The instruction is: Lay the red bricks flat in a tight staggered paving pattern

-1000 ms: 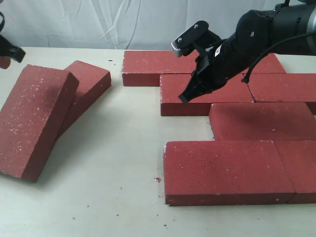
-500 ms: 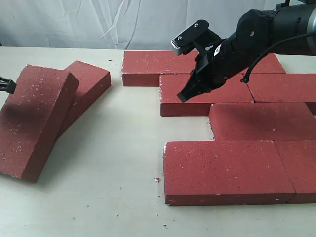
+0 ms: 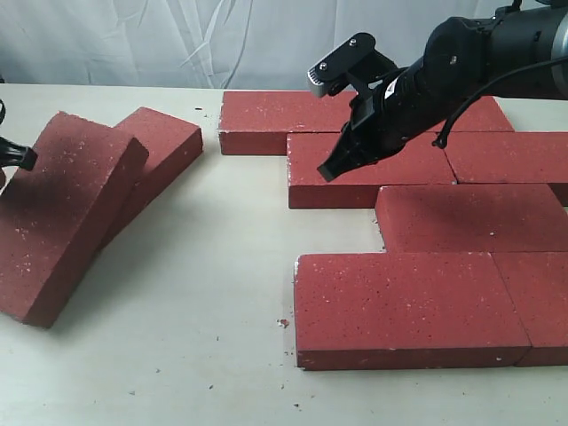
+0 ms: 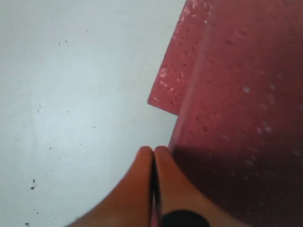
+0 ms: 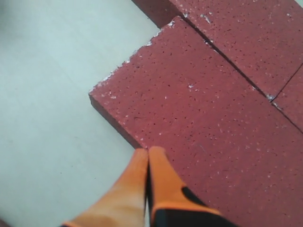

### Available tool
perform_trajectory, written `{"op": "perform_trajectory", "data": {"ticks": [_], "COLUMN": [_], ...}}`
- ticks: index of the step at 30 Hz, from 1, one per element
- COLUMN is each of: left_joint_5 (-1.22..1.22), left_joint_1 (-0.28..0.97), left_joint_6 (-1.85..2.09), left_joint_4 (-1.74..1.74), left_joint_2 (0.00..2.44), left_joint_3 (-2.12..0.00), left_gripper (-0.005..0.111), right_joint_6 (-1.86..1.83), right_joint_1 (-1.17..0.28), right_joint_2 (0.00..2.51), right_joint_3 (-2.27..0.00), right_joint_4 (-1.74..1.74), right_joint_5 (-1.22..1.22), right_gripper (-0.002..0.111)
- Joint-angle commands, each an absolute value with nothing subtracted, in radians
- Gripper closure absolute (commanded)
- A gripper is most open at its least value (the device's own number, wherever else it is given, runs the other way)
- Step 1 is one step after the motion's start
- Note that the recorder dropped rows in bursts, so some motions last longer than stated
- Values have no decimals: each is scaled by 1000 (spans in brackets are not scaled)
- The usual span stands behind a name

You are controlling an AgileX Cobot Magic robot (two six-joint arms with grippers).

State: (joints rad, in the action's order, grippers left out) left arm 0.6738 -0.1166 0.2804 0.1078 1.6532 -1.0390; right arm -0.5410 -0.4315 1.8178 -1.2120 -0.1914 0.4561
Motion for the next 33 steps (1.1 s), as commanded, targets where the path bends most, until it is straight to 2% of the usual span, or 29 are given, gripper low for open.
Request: {"op": "perform_trajectory", "data": {"ticks": [1, 15, 28, 33], "left_joint_5": [688, 643, 657, 657], "left_joint_1": [-118, -95, 92, 113], "left_joint_6": [272, 247, 256, 313], "left_joint_4": [76, 136, 183, 213], "left_joint_2": [1564, 1734, 1733, 1724], "left_joint_3": [-1081, -1081, -1114, -1127], "left_gripper": [107, 107, 107, 107], "right_joint_6": [-548, -548, -548, -548], "right_joint_1": [-432, -432, -432, -432], "right_joint_2": [1807, 1807, 1807, 1807], "right_joint_3": [-1211, -1211, -1211, -1211], "right_joint_4": [-192, -197, -209, -211], "right_joint_5": [439, 429, 429, 429], "right_gripper": [109, 109, 109, 109]}}
